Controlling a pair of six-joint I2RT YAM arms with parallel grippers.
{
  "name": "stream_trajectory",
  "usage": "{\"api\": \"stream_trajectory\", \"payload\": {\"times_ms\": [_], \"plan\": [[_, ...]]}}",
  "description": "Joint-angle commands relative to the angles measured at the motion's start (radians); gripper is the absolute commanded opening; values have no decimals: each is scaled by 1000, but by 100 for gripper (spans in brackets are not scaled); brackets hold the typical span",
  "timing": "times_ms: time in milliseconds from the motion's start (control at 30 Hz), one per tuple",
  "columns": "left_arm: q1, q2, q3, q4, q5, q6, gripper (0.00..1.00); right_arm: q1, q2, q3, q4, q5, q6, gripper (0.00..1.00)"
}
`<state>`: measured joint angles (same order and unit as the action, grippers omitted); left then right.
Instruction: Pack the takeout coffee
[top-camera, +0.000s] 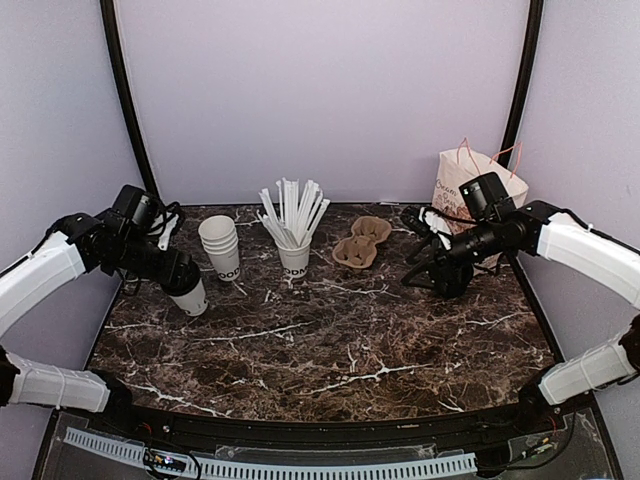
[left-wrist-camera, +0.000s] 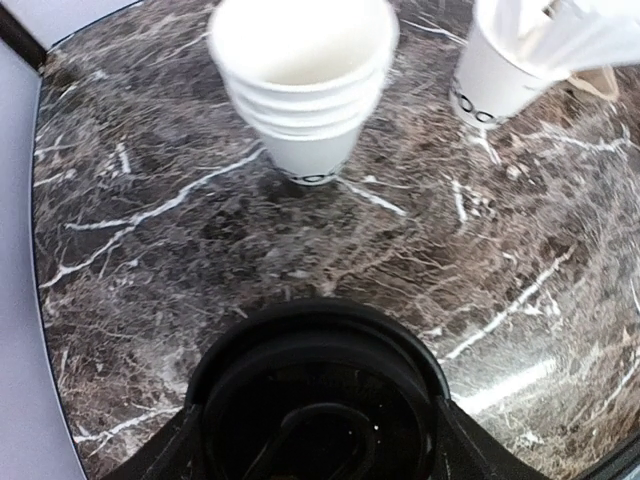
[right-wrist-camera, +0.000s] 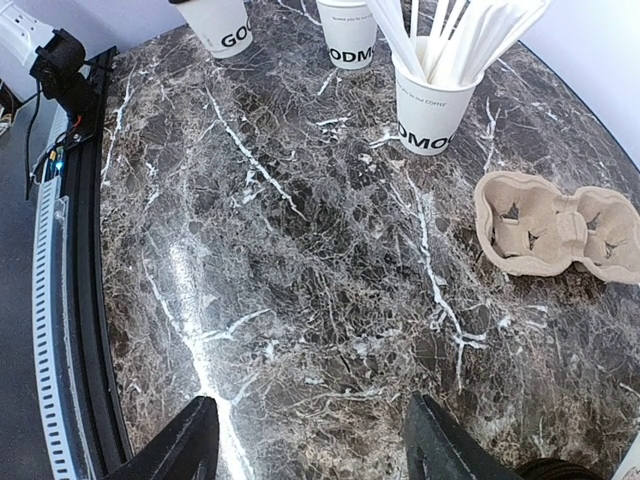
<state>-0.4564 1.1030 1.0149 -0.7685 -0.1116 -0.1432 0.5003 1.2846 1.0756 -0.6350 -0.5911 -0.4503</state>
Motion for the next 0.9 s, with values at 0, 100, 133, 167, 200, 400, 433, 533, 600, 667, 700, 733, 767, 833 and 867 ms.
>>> {"api": "stream_trajectory", "payload": {"times_ms": [0, 100, 133, 167, 200, 400, 433, 533, 600, 667, 700, 733, 767, 833, 867], "plan": [[161, 3, -14, 4, 39, -3, 69, -9, 7, 57, -14, -9, -1, 65], [289, 51, -26, 65, 76, 25, 68, -22, 6, 81, -38, -4, -2, 64], [311, 81, -26, 75, 85, 31, 67, -25, 5, 88, -44, 1, -3, 64], [351, 98, -27, 94, 88, 39, 66, -26, 1, 97, -61, 15, -10, 64], [365, 127, -26, 114, 94, 41, 66, -25, -3, 114, -91, 36, -36, 64], [398, 191, -38, 200, 97, 43, 68, -32, -49, 260, -211, 248, -140, 64], [401, 196, -42, 203, 97, 43, 70, -36, -70, 259, -204, 263, -143, 65], [404, 208, -47, 213, 93, 42, 74, -60, -80, 267, -181, 305, -107, 64], [405, 210, -51, 213, 89, 41, 82, -84, -53, 302, -209, 307, -82, 63], [405, 207, -53, 210, 88, 38, 89, -110, -37, 336, -238, 285, -68, 63], [405, 205, -55, 209, 88, 34, 92, -121, -33, 348, -242, 272, -61, 62], [406, 195, -58, 214, 95, 33, 93, -130, -35, 359, -244, 262, -56, 63], [406, 181, -66, 220, 105, 34, 94, -137, -37, 370, -245, 257, -50, 63], [405, 163, -74, 227, 109, 32, 95, -150, -43, 394, -255, 246, -36, 63], [405, 158, -73, 222, 108, 30, 95, -162, -49, 404, -262, 233, -29, 63]]}}
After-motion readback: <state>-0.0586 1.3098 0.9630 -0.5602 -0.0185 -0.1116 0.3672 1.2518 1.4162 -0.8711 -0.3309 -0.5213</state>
